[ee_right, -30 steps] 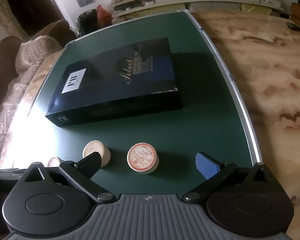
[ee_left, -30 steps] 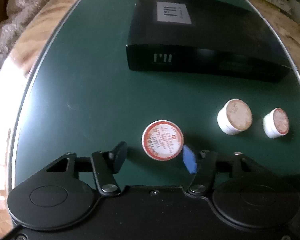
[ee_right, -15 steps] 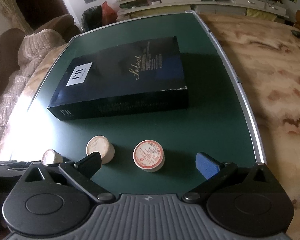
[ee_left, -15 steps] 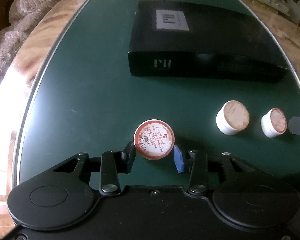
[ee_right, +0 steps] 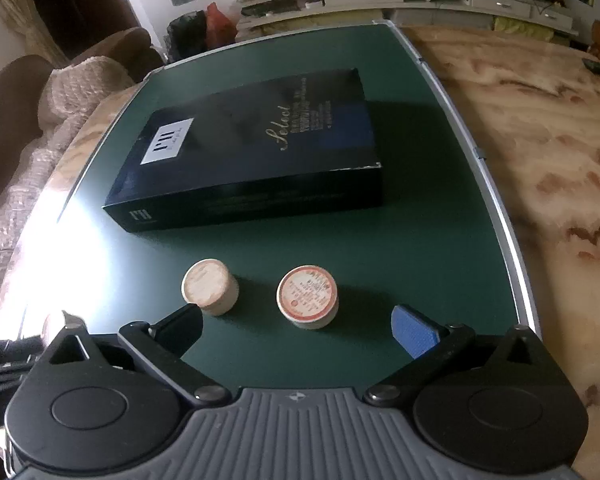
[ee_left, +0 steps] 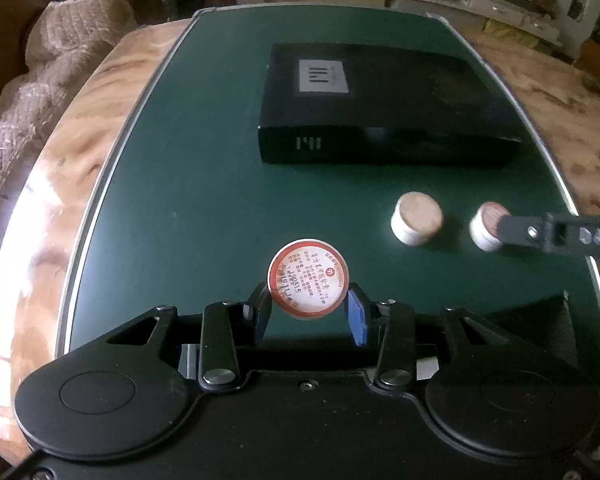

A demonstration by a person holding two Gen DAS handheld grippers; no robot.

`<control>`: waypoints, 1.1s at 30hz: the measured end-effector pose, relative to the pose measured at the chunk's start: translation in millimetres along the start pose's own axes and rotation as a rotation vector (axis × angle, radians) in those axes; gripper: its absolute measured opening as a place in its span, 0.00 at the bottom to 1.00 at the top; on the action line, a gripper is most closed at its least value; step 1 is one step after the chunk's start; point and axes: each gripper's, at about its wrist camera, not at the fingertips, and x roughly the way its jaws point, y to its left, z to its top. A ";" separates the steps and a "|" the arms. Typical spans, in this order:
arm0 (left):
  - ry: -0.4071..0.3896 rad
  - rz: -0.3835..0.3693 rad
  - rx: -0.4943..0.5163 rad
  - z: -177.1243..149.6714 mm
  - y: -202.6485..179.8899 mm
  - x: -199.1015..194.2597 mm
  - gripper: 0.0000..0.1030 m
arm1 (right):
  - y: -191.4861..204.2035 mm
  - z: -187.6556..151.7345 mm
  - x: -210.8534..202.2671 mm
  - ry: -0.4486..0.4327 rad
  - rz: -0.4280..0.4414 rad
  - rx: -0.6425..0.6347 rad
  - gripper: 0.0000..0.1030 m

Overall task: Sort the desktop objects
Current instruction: 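Carry the red-lidded jar into the black tray and open the left tool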

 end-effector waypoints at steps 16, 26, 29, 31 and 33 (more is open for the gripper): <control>0.024 -0.016 0.018 -84.3 3.7 -45.3 0.37 | -4.3 -2.8 -7.0 -0.008 -0.001 0.003 1.00; 0.059 -0.009 -0.013 -91.9 12.0 -31.1 0.37 | -3.5 -4.4 -12.1 -0.013 0.013 0.001 1.00; 0.068 -0.008 -0.010 -94.2 11.0 -26.6 0.37 | -3.2 -5.0 -11.3 -0.010 0.019 0.004 1.00; 0.075 -0.008 -0.013 -96.0 10.8 -22.3 0.37 | -2.8 -5.1 -10.9 -0.006 0.023 0.006 1.00; 0.082 -0.004 -0.013 -97.6 10.6 -19.1 0.37 | -2.4 -5.2 -11.3 -0.006 0.025 0.006 1.00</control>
